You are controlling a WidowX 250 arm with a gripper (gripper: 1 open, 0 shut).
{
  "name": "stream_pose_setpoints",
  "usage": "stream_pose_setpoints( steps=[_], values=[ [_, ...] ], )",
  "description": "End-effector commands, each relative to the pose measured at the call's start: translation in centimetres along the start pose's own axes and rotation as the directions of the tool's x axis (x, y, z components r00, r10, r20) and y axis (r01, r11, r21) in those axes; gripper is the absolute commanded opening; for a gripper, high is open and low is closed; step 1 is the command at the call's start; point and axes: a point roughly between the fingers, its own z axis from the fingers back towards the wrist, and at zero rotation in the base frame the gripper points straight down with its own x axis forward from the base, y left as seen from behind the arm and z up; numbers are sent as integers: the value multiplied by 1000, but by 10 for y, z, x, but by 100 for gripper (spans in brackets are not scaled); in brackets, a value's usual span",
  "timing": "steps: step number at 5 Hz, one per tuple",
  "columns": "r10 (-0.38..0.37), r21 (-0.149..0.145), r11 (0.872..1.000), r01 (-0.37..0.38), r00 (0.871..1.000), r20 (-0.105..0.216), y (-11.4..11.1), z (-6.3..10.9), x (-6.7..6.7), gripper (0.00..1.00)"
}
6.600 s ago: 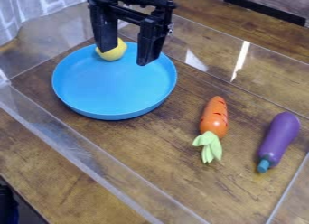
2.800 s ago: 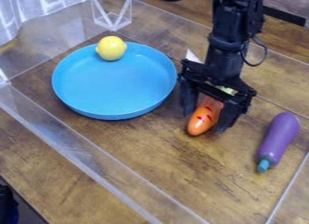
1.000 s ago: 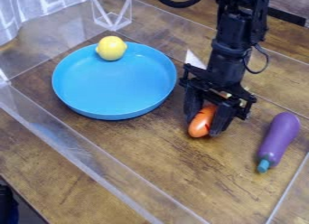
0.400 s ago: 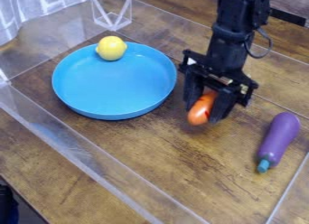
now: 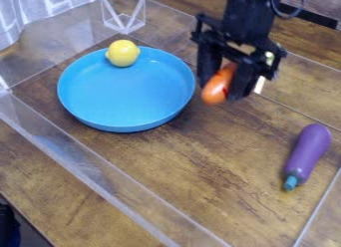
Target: Put the carrot on the blue tray
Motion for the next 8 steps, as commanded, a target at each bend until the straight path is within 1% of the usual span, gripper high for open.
stream_pose_setpoints(
  steps=[1,2,3,4,5,7,8],
  values=[
    [42,13,999,-43,995,92,15,32,-22,0],
    [67,30,997,-69,995,80,29,29,-43,0],
    [104,34,994,-107,992,76,50,26,-60,0],
    [132,42,990,-135,989,73,70,20,-74,0],
    [139,46,989,-142,988,66,75,11,-73,0],
    [139,25,990,-140,988,66,63,5,-65,0],
    [147,19,989,-149,987,61,69,1,-66,100]
  ],
)
